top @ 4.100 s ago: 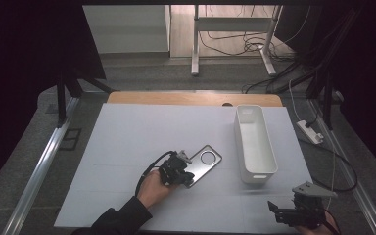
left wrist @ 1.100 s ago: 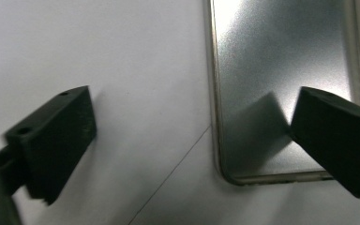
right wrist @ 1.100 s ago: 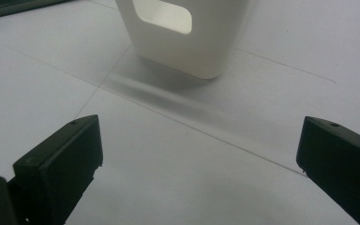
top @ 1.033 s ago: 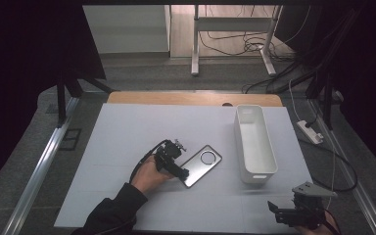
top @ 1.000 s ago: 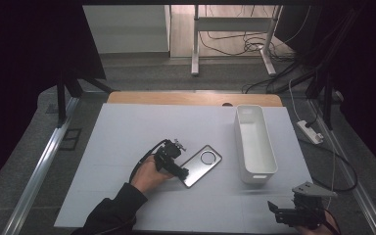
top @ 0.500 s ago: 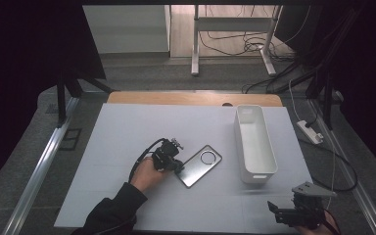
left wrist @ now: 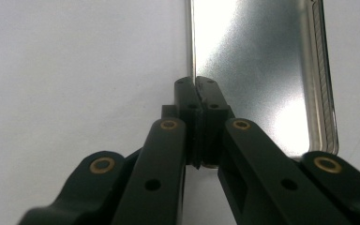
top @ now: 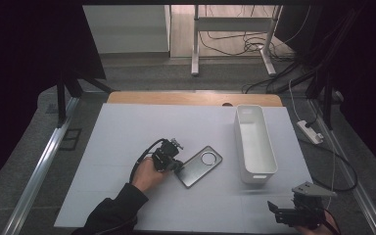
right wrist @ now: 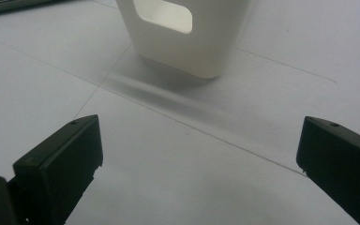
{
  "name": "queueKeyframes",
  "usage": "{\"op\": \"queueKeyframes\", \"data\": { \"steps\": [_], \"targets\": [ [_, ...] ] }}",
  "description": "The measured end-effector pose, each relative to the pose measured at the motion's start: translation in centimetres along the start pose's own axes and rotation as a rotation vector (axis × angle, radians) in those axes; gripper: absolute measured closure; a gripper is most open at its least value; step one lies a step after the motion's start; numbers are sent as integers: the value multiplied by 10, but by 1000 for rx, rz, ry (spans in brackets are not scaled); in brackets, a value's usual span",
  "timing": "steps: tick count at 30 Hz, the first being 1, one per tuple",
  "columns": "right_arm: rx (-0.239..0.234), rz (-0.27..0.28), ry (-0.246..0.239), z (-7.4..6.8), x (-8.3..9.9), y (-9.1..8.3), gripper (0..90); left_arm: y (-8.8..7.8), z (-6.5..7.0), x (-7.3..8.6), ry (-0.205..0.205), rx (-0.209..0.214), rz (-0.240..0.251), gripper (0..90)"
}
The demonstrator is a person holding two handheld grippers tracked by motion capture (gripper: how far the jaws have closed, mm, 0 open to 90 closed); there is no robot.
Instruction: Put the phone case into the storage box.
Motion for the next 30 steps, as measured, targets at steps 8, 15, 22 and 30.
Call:
{"op": "queueKeyframes", "data": {
  "steps": [8, 15, 22, 30],
  "targets": [
    [-1, 3, 1, 0, 0, 0, 9, -3, 1, 0, 9, -20, 38, 893],
    [0, 6, 3, 0, 0, -1, 9, -18, 4, -1, 27, -36, 129, 892],
    [-4, 9, 3, 0, -1, -1, 5, -31, 13, -3, 47, -48, 194, 892],
    [-25, 21, 5, -1, -1, -2, 0, -41, 19, 1, 62, -56, 251, 892]
  ]
}}
Point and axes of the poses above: each handheld gripper's, and its own axes: y roughly forward along the jaws, x roughly out of its underside, z roughly to its right, the point moved 7 cm from there along y, roughly forward along the jaws, and after that the axes turned 4 degrees about x, right-handed, at the moved point
